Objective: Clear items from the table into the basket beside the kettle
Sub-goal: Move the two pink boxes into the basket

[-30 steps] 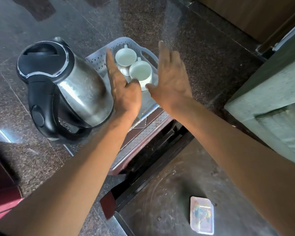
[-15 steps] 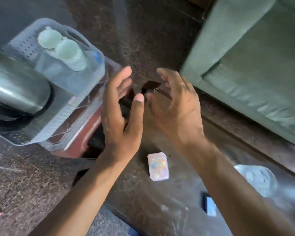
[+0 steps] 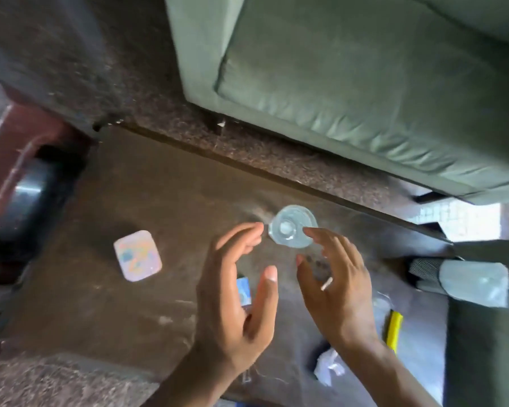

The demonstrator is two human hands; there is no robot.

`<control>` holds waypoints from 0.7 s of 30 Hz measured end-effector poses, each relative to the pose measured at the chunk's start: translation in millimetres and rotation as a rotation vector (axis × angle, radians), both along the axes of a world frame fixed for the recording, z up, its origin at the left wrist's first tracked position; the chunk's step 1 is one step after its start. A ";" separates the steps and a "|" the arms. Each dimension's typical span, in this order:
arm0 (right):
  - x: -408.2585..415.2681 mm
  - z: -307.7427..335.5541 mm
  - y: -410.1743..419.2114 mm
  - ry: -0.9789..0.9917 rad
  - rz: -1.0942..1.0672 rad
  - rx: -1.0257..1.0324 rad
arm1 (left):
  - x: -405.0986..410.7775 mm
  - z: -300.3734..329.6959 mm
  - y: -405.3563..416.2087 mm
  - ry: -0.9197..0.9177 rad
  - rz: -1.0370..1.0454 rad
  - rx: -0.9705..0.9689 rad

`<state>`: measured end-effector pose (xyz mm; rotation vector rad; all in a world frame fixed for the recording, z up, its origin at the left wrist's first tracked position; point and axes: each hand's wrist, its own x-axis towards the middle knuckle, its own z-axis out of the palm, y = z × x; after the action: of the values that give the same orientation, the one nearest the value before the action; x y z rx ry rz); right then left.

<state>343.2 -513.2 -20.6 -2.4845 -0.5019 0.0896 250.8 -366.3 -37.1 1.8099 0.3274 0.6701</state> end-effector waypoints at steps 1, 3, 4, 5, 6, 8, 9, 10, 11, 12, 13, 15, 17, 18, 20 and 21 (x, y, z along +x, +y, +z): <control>2.6 -3.3 -20.1 0.007 -0.008 -0.051 | 0.8 0.2 -13.8 0.010 -0.030 0.001; 8.8 -12.8 -55.9 0.054 -0.027 -0.161 | 3.1 -1.5 -37.9 0.048 -0.094 0.012; 11.4 -19.6 -71.2 0.095 -0.027 -0.221 | 4.0 -4.8 -48.6 0.073 -0.127 0.016; 13.7 -27.2 -84.4 0.151 -0.021 -0.287 | 4.9 -9.3 -58.6 0.099 -0.157 0.022; 15.0 -35.3 -95.2 0.212 -0.012 -0.358 | 5.4 -14.7 -68.0 0.125 -0.183 0.027; 15.3 -51.5 -111.2 0.293 0.006 -0.474 | 4.9 -26.7 -85.0 0.182 -0.229 0.018; 14.4 -59.3 -117.1 0.306 0.012 -0.513 | 4.1 -32.9 -92.8 0.217 -0.242 0.008; 13.3 -66.6 -121.6 0.318 0.014 -0.544 | 3.0 -38.8 -100.2 0.257 -0.249 -0.005; 11.8 -73.9 -125.2 0.335 0.013 -0.559 | 1.5 -44.4 -107.1 0.298 -0.252 -0.022; 9.5 -80.6 -128.5 0.355 0.009 -0.552 | -0.1 -49.1 -113.3 0.332 -0.254 -0.036; 7.3 -87.0 -131.2 0.373 0.005 -0.534 | -1.9 -52.9 -118.9 0.354 -0.257 -0.045; 2.7 -96.2 -134.3 0.392 0.008 -0.522 | -5.2 -58.8 -127.6 0.359 -0.256 -0.045; -1.1 -101.3 -135.3 0.362 -0.001 -0.518 | -8.2 -62.3 -133.4 0.357 -0.245 -0.040; -2.2 -102.6 -135.3 0.340 -0.009 -0.507 | -9.5 -63.5 -135.7 0.362 -0.239 -0.045; -2.8 -102.2 -134.9 0.312 -0.018 -0.486 | -11.8 -65.9 -138.9 0.381 -0.232 -0.069; -2.5 -101.7 -135.0 0.306 -0.015 -0.481 | -12.8 -67.1 -140.0 0.389 -0.230 -0.085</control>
<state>340.6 -648.2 -122.2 -2.8622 -0.3601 0.6420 238.0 -506.3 -104.2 1.8548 0.3906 0.1383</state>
